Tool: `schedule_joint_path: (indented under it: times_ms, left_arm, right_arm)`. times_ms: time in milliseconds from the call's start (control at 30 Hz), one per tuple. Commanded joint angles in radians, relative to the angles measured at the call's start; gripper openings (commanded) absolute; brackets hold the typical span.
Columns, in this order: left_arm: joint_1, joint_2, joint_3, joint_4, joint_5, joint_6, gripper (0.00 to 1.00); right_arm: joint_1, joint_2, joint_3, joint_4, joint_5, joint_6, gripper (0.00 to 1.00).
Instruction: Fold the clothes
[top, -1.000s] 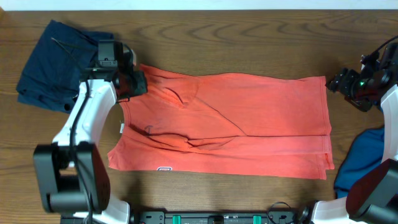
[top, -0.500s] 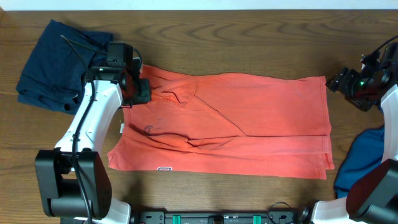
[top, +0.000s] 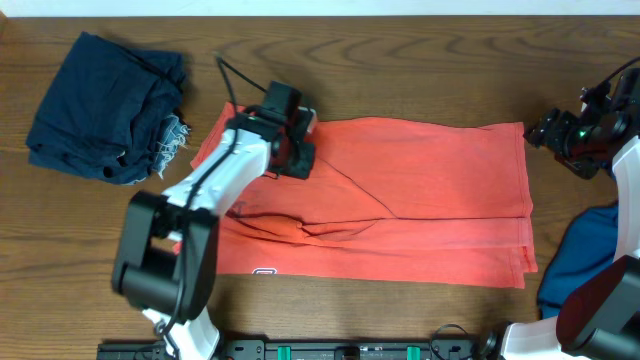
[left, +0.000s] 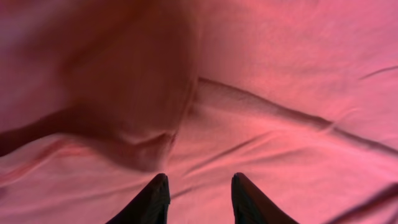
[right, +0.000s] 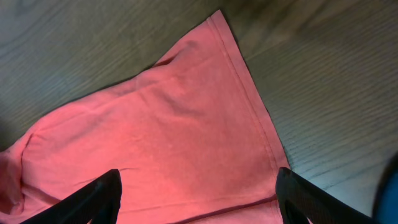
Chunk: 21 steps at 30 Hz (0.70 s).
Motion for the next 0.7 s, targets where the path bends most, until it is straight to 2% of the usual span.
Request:
schedule_joint_path:
  times_ms: [0, 133, 267, 400, 667]
  left_arm:
    - [-0.012, 0.037, -0.014, 0.035, -0.037, 0.013, 0.37]
    - [-0.013, 0.068, -0.014, 0.074, -0.103, 0.013, 0.36]
    - [-0.013, 0.071, -0.014, 0.072, -0.108, 0.013, 0.36]
    - [-0.014, 0.071, -0.014, 0.072, -0.192, 0.013, 0.38]
    - [-0.027, 0.071, -0.018, 0.05, -0.166, 0.012, 0.36]
  right_arm:
    - [0.009, 0.003, -0.002, -0.002, 0.006, -0.015, 0.78]
    - [0.009, 0.003, -0.002, -0.007, 0.006, -0.015, 0.78]
    - [0.009, 0.003, -0.002, -0.013, 0.006, -0.015, 0.78]
    - [0.009, 0.003, -0.002, -0.017, 0.006, -0.015, 0.78]
    - [0.009, 0.003, -0.002, -0.02, 0.006, -0.015, 0.78]
